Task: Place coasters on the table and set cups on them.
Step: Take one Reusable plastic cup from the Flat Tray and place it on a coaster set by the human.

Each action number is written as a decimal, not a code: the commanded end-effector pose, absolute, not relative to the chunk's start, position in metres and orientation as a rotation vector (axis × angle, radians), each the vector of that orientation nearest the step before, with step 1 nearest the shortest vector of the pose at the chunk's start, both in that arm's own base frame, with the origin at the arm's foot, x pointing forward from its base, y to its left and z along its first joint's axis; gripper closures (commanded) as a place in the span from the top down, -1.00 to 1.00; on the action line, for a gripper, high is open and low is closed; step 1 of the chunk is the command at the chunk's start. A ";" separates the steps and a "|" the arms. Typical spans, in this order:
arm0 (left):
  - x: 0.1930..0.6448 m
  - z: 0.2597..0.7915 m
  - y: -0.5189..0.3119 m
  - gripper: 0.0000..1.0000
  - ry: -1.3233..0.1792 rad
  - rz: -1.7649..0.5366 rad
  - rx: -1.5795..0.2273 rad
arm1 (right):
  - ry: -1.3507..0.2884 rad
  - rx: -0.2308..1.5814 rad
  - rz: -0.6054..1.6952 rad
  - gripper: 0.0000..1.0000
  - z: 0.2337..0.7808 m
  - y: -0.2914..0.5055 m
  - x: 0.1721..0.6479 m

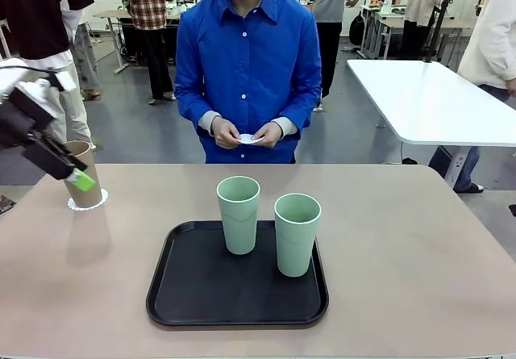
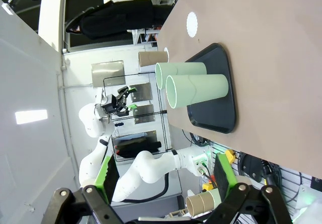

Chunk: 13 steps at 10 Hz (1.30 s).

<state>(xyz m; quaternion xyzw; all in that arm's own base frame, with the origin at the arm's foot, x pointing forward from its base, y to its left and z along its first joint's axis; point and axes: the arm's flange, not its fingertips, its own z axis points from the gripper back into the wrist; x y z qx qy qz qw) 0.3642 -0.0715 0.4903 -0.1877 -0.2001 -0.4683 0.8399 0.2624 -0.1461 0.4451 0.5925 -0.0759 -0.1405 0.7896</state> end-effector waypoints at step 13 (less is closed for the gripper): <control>0.410 0.374 -0.137 1.00 -0.937 -1.148 -0.993 | -0.174 1.296 -0.297 1.00 0.446 -0.145 0.263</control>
